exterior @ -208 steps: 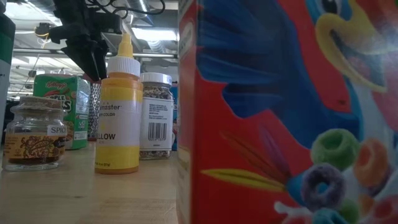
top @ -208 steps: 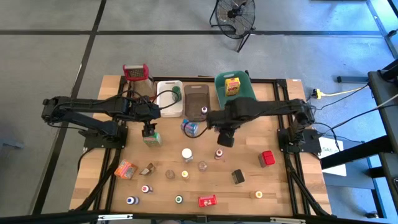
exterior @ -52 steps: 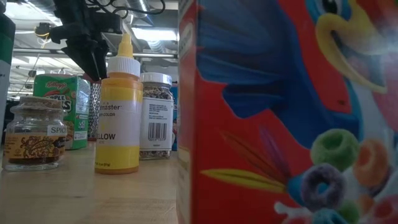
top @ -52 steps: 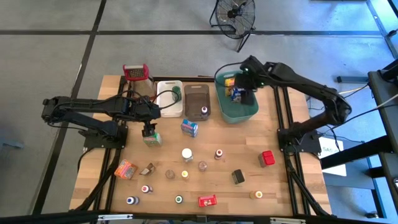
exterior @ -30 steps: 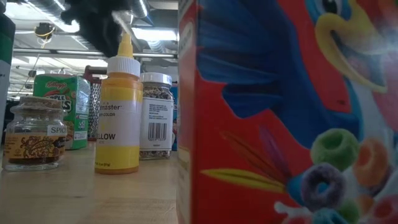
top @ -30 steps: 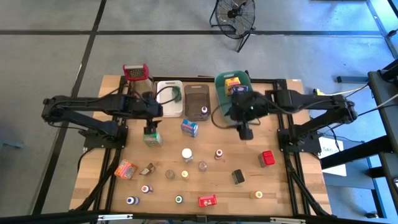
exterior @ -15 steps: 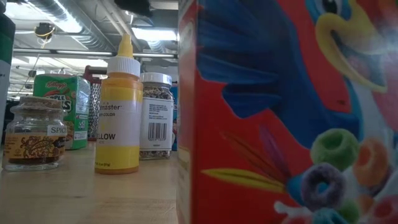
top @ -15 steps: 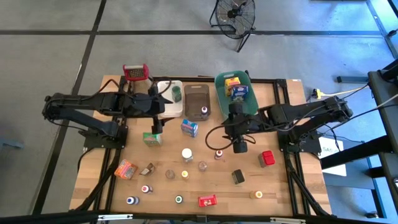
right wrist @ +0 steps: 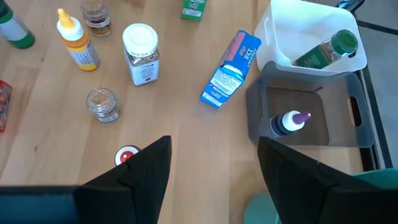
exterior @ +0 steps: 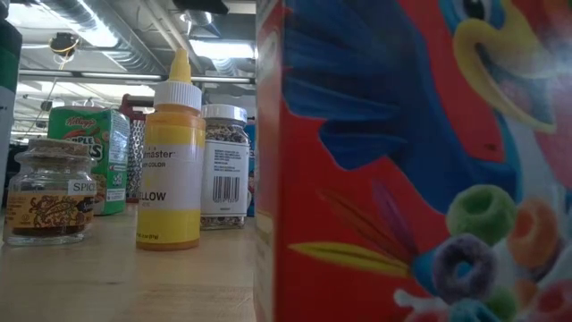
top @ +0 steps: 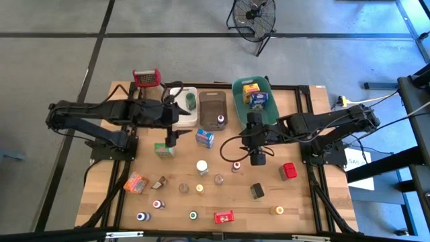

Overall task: Pick & Place Kitchen Items
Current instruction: Put the red food coloring bottle into the middle black transparent bin

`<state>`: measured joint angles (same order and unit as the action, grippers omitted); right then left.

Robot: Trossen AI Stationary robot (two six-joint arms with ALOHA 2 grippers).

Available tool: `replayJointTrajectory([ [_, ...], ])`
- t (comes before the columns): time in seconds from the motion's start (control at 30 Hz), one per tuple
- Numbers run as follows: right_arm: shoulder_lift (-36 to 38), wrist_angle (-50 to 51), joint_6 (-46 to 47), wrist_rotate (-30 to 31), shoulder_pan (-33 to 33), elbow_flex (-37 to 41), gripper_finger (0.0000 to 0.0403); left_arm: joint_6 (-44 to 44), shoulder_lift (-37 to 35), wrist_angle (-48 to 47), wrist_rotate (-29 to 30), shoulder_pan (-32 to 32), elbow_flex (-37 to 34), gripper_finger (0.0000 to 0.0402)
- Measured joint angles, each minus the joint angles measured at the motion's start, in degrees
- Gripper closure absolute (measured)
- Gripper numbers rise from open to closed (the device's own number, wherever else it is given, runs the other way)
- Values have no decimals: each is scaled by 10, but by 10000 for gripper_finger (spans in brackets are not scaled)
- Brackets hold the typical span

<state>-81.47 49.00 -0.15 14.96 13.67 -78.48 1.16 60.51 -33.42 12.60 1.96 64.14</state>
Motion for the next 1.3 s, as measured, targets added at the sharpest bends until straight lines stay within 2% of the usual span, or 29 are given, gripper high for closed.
replayJointTrajectory([
  [0.1,0,0,10,0,0,0,162,6,5,2,-13,0,0,103],
  [0.37,0,1,14,-4,0,0,162,30,9,1,1,0,0,103],
  [0.53,-4,22,1,-89,3,0,162,25,9,-28,1,0,0,103],
  [0.6,-13,29,-1,-105,12,0,162,24,9,-42,1,0,0,103],
  [0.83,-77,15,24,-100,47,0,162,-25,9,-78,1,0,0,103],
  [1.03,-136,8,80,-48,56,0,162,-38,9,-97,2,0,0,103],
  [1.3,-165,30,114,-65,41,0,162,-49,9,-107,2,0,0,103],
])
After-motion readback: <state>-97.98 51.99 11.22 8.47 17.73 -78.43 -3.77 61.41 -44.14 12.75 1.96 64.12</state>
